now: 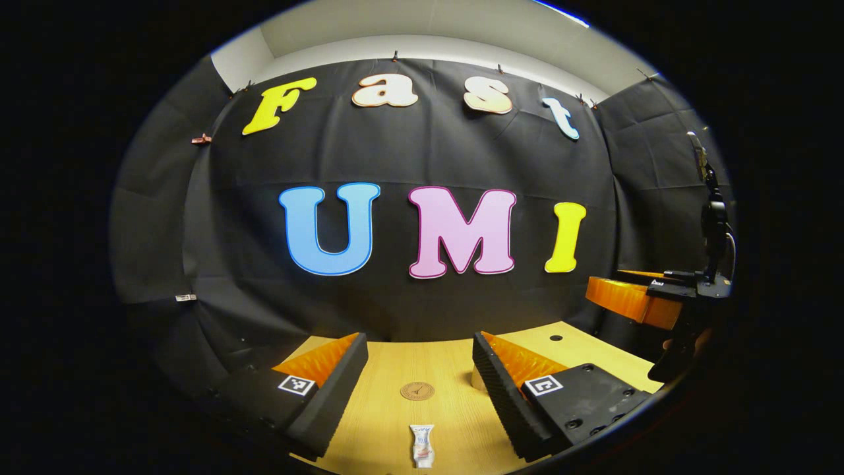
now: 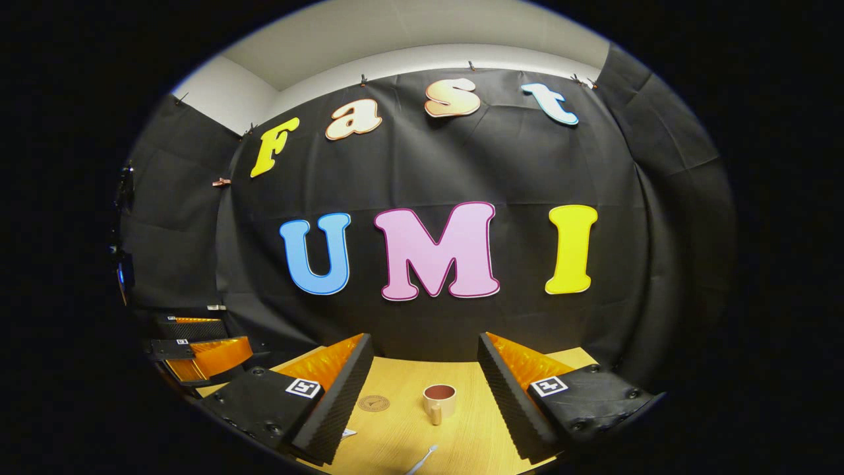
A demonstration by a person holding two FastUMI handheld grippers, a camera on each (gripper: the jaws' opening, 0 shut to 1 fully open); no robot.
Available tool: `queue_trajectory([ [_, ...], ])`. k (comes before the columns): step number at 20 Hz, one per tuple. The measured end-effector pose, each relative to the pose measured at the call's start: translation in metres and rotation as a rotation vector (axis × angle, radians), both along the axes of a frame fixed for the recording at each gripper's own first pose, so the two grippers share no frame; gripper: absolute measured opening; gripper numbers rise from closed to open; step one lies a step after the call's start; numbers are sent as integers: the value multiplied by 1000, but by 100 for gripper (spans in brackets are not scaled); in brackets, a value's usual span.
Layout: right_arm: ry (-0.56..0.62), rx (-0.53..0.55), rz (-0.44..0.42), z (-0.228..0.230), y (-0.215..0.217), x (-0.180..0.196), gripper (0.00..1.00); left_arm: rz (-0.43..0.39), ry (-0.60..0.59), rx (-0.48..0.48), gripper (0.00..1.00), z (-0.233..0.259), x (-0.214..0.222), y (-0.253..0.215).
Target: Put the toothbrush and toothpaste on the desktop into the cup, then pick up the cup and place it on the coaster on the desktop.
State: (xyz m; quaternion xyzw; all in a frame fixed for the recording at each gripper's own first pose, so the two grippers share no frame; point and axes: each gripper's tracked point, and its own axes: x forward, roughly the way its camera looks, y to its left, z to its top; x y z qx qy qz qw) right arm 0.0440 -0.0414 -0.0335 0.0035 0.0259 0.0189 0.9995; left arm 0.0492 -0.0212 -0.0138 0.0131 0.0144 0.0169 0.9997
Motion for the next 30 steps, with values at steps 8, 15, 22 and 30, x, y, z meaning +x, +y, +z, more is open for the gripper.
queue_trajectory([
  [8,22,-32,44,-11,-5,5,98,23,45,-26,100,-19,8,-3],
  [15,67,-44,72,-30,-15,9,98,58,119,-11,100,-47,21,6],
  [22,114,-47,97,-56,-31,16,98,51,316,24,100,-115,31,-5],
  [30,215,-51,136,-101,-48,27,98,63,515,40,100,-195,44,0],
])
